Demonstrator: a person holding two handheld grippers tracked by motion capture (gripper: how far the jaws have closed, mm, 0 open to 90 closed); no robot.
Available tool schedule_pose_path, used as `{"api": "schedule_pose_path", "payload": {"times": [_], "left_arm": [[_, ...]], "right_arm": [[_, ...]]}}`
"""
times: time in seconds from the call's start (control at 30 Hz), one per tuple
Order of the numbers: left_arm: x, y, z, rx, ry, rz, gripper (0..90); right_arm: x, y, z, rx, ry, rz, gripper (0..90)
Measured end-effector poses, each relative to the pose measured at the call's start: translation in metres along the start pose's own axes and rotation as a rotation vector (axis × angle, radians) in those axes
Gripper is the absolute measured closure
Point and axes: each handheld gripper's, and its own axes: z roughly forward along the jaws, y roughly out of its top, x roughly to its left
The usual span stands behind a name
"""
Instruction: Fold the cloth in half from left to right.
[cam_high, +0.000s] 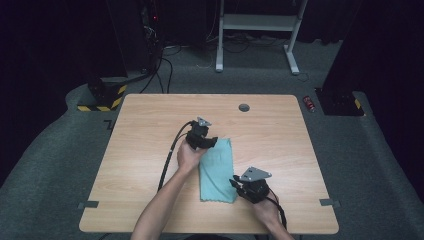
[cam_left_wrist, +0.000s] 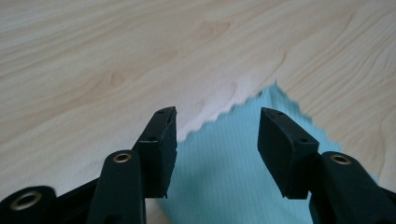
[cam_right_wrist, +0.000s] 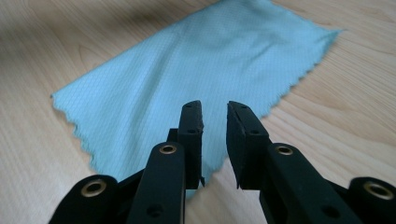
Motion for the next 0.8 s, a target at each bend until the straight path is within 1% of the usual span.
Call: {"api": "schedule_pose_path", "payload": {"times": [0.07, 0.13, 0.2, 0.27, 0.3, 0.33, 0.37, 0.4, 0.43, 0.5, 0.57, 0.67, 0.73, 0.77, 0.8], "left_arm": [[-0.003, -0.009, -0.001, 0.018, 0.027, 0.027, 46.3], [-0.004, -0.016, -0.003, 0.029, 0.033, 0.044, 45.4], [-0.002, -0.023, -0.004, 0.037, 0.041, 0.048, 45.1], [0.002, -0.030, -0.005, 0.052, 0.055, 0.038, 45.1], [0.006, -0.034, -0.005, 0.062, 0.071, 0.024, 45.1], [0.009, -0.036, -0.005, 0.069, 0.077, 0.019, 45.1], [0.012, -0.038, -0.006, 0.060, 0.070, -0.009, 44.2], [0.014, -0.039, -0.008, 0.060, 0.083, -0.027, 44.5], [0.016, -0.041, -0.010, 0.056, 0.087, -0.036, 44.4], [0.015, -0.045, -0.019, 0.042, 0.076, -0.038, 43.7], [0.011, -0.049, -0.028, 0.029, 0.057, -0.038, 43.4], [-0.003, -0.058, -0.047, 0.001, 0.010, -0.028, 41.9], [-0.013, -0.061, -0.053, -0.001, -0.013, -0.009, 40.9], [-0.021, -0.062, -0.055, 0.004, -0.027, 0.009, 40.2], [-0.025, -0.063, -0.056, 0.007, -0.036, 0.014, 39.4]], "right_arm": [[-0.003, 0.003, 0.009, 0.018, 0.023, 0.007, 75.7], [-0.004, 0.003, 0.014, 0.026, 0.036, 0.002, 74.6], [-0.005, 0.001, 0.018, 0.052, 0.046, 0.004, 72.6], [-0.006, -0.002, 0.020, 0.074, 0.037, -0.011, 71.5], [-0.007, -0.004, 0.020, 0.085, 0.030, -0.014, 70.8], [-0.009, -0.007, 0.019, 0.087, 0.021, -0.015, 69.8], [-0.011, -0.008, 0.018, 0.086, 0.018, -0.008, 69.7], [-0.012, -0.009, 0.016, 0.092, 0.005, -0.001, 69.4], [-0.014, -0.010, 0.015, 0.092, -0.002, -0.004, 69.3], [-0.017, -0.012, 0.014, 0.088, -0.006, 0.013, 68.8], [-0.018, -0.012, 0.012, 0.073, -0.001, 0.027, 68.3], [-0.016, -0.010, 0.010, 0.051, 0.001, 0.020, 67.7], [-0.016, -0.008, 0.012, 0.049, 0.007, 0.025, 67.3], [-0.015, -0.007, 0.014, 0.048, 0.009, 0.023, 67.1], [-0.014, -0.006, 0.016, 0.049, 0.010, 0.019, 67.0]]}}
